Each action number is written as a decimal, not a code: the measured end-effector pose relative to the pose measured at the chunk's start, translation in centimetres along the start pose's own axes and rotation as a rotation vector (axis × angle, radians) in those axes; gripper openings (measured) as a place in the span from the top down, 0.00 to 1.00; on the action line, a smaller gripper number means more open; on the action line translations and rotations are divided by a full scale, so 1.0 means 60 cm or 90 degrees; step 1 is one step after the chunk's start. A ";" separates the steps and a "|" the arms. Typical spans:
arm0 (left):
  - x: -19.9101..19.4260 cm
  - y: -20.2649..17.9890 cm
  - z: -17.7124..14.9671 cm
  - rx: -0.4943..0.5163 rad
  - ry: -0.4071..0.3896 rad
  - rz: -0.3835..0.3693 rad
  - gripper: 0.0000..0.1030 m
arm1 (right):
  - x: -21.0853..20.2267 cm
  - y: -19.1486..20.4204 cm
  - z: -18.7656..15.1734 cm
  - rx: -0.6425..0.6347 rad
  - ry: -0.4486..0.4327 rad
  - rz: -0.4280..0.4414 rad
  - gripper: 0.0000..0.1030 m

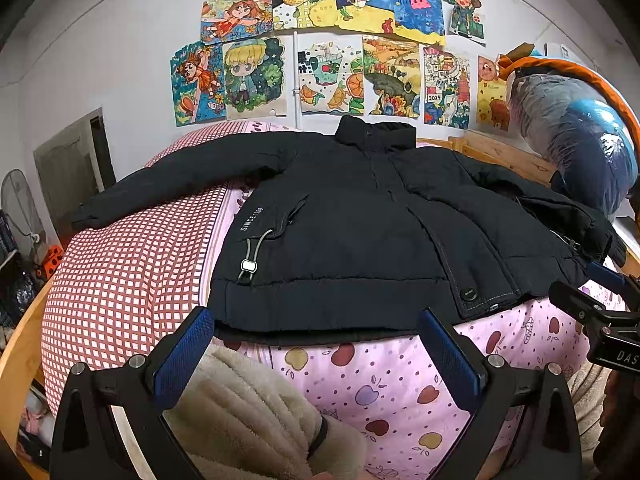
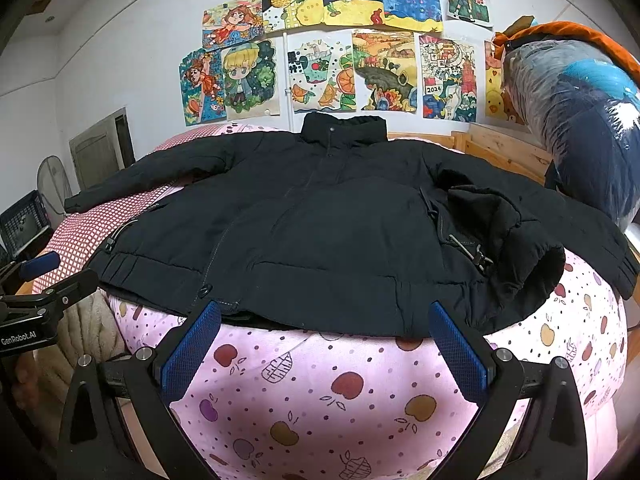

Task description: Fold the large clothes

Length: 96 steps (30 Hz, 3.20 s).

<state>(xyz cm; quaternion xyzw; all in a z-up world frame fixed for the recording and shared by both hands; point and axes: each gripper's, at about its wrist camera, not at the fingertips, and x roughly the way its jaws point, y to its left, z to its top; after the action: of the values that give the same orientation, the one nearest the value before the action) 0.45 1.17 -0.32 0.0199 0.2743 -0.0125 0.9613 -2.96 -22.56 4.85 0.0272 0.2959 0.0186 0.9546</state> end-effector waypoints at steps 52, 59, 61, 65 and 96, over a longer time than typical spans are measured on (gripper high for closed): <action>0.139 -0.161 0.283 0.131 0.046 -0.045 0.00 | 0.081 -0.235 0.230 0.108 0.065 -0.222 0.01; 0.216 -0.213 0.317 0.143 0.076 -0.069 0.00 | 0.125 -0.319 0.230 0.137 0.104 -0.312 0.01; 0.239 -0.229 0.325 0.143 0.082 -0.078 0.00 | 0.137 -0.338 0.223 0.136 0.110 -0.325 0.01; 0.272 -0.252 0.338 0.118 0.076 -0.091 0.00 | 0.172 -0.376 0.211 0.135 0.132 -0.350 0.01; 0.597 -0.475 0.319 0.138 0.179 -0.205 0.00 | 0.089 -0.568 -0.037 0.618 -0.051 -0.315 0.01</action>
<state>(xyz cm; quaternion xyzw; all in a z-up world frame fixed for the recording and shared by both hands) 39.96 -28.64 -3.87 0.0802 0.4022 -0.1919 0.8916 0.83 -56.22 -2.11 0.3951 0.2312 -0.3462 0.8189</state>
